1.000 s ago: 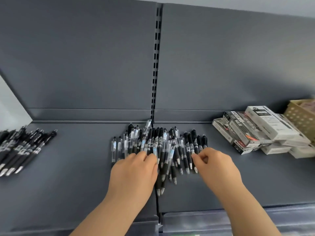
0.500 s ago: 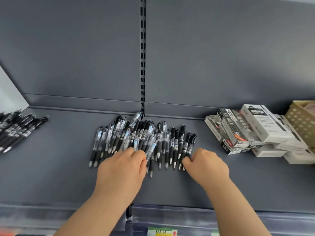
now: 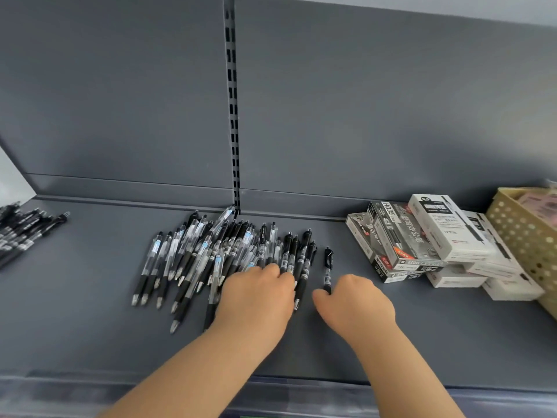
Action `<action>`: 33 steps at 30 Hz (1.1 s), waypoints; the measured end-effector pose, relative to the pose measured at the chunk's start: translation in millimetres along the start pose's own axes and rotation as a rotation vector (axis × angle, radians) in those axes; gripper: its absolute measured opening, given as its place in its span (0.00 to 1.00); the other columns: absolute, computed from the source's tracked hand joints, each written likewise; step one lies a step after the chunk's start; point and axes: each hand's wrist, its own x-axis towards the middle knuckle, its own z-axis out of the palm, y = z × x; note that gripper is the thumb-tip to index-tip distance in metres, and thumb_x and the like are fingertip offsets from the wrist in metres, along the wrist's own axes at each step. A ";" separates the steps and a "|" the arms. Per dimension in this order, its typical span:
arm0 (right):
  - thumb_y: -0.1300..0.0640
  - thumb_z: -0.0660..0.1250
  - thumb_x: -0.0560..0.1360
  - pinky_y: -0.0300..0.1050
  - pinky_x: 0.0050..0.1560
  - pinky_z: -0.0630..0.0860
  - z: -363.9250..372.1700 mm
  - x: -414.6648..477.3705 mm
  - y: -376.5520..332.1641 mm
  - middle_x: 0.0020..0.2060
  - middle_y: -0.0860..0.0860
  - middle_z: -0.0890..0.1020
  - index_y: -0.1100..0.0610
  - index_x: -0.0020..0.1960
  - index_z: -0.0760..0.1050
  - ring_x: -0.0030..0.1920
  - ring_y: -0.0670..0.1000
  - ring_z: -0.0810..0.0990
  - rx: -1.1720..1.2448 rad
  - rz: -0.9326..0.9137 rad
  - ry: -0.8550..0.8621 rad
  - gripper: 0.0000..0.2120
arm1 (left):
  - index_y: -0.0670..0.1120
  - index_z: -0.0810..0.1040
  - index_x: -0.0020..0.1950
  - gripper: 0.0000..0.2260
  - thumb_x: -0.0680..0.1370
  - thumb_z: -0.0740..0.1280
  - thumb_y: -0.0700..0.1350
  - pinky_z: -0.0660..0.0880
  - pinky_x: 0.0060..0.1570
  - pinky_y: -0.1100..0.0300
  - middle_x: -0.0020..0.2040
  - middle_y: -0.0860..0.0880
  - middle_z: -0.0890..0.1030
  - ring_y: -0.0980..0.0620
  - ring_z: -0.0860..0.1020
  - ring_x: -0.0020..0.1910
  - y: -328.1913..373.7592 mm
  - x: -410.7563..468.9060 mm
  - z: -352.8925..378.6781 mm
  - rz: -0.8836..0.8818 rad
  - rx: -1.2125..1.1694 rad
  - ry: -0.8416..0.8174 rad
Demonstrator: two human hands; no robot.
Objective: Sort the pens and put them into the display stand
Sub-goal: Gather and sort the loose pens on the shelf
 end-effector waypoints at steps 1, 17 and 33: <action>0.49 0.60 0.72 0.40 0.32 0.64 -0.4 -1.7 3.6 0.31 0.49 0.70 0.56 0.32 0.64 0.36 0.54 0.72 -0.017 -0.010 0.007 0.15 | 0.51 0.76 0.44 0.05 0.75 0.67 0.51 0.56 0.28 0.61 0.41 0.53 0.76 0.51 0.77 0.39 7.1 5.1 0.8 -0.010 0.030 -0.013; 0.47 0.59 0.73 0.42 0.36 0.69 8.8 -5.6 3.8 0.35 0.50 0.77 0.56 0.37 0.70 0.38 0.55 0.74 0.192 -0.063 0.116 0.13 | 0.46 0.76 0.49 0.14 0.77 0.62 0.56 0.55 0.27 0.61 0.45 0.50 0.79 0.50 0.79 0.44 17.7 14.5 -0.5 -0.169 -0.009 0.004; 0.49 0.60 0.75 0.42 0.31 0.67 26.3 -31.4 -160.5 0.26 0.48 0.71 0.56 0.37 0.70 0.27 0.49 0.66 0.372 -0.336 0.021 0.13 | 0.53 0.68 0.41 0.13 0.79 0.52 0.57 0.59 0.24 0.64 0.36 0.54 0.73 0.57 0.71 0.31 -174.7 -68.6 -20.8 -0.476 -0.054 0.136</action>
